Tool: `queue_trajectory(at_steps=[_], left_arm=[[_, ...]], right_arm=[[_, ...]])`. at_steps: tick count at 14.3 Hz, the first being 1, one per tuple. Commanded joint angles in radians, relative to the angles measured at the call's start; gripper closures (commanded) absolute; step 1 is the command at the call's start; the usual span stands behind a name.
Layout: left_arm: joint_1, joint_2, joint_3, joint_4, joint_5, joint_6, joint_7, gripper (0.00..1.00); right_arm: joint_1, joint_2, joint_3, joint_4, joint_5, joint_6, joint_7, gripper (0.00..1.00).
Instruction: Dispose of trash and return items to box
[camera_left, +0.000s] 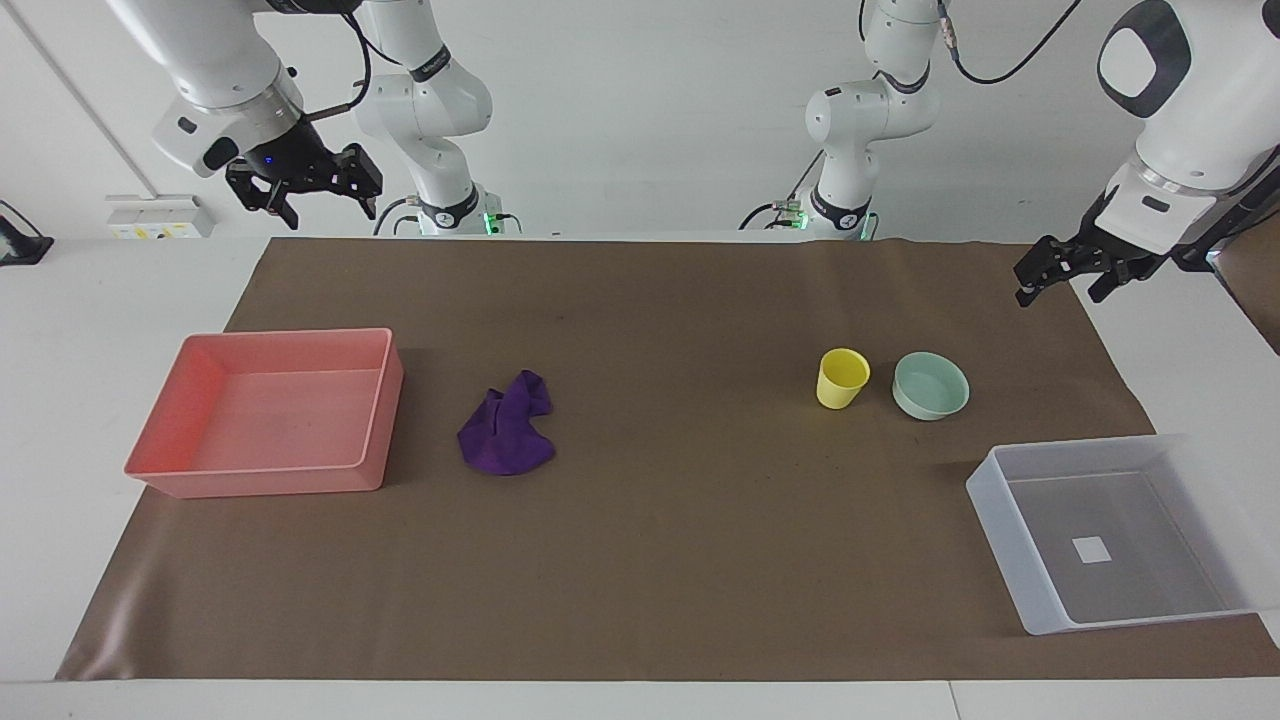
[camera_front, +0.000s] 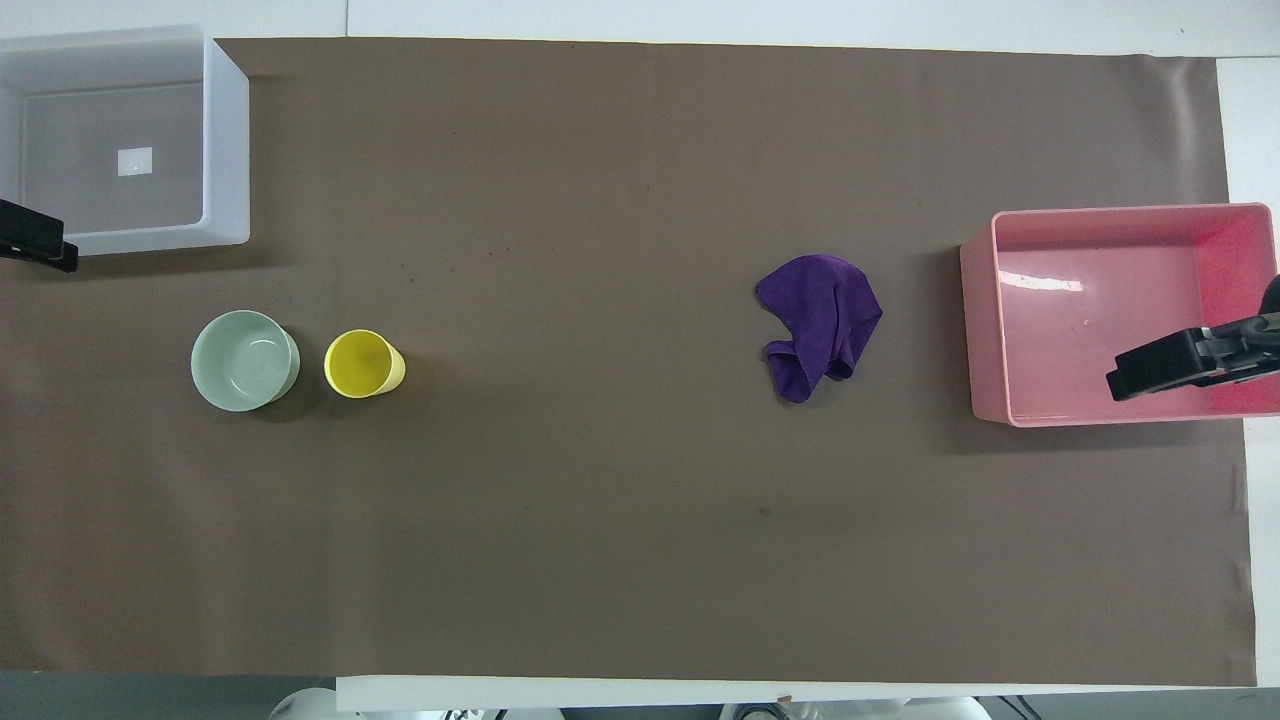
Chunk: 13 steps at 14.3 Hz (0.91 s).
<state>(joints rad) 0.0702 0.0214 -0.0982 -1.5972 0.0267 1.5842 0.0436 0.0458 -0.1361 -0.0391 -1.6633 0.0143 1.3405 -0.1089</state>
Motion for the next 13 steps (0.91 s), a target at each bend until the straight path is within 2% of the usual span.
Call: queue_trajectory(at_steps=[1,4,6,7,9,10,12,13], left_arm=[[-0.009,-0.009,0.005,-0.012,0.012,0.022,0.005,0.0],[-0.007,-0.009,0.005,-0.013,0.012,0.019,0.004,0.0],[0.003,-0.009,0.005,-0.013,0.012,0.025,0.004,0.0],[0.003,-0.012,0.006,-0.024,0.012,0.028,0.002,0.0],[0.006,-0.038,0.011,-0.078,0.012,0.06,-0.004,0.0],[0.022,-0.063,0.012,-0.136,0.012,0.101,-0.007,0.0],[0.045,-0.151,0.011,-0.38,0.012,0.285,-0.01,0.0],[0.045,-0.172,0.009,-0.499,0.012,0.381,-0.025,0.0]], right_arm=[[-0.009,-0.013,0.004,-0.012,0.006,0.014,-0.017,0.0],[-0.009,-0.016,0.005,-0.032,0.006,0.055,-0.017,0.0],[0.017,-0.045,0.016,-0.126,0.006,0.202,-0.012,0.0],[0.057,-0.03,0.015,-0.16,0.006,0.248,0.01,0.0],[0.084,0.038,0.016,-0.164,0.006,0.31,0.061,0.0],[0.123,0.076,0.016,-0.165,0.006,0.365,0.076,0.0],[0.17,0.159,0.016,-0.176,0.006,0.472,0.118,0.0],[0.186,0.185,0.016,-0.199,0.006,0.539,0.133,0.0]])
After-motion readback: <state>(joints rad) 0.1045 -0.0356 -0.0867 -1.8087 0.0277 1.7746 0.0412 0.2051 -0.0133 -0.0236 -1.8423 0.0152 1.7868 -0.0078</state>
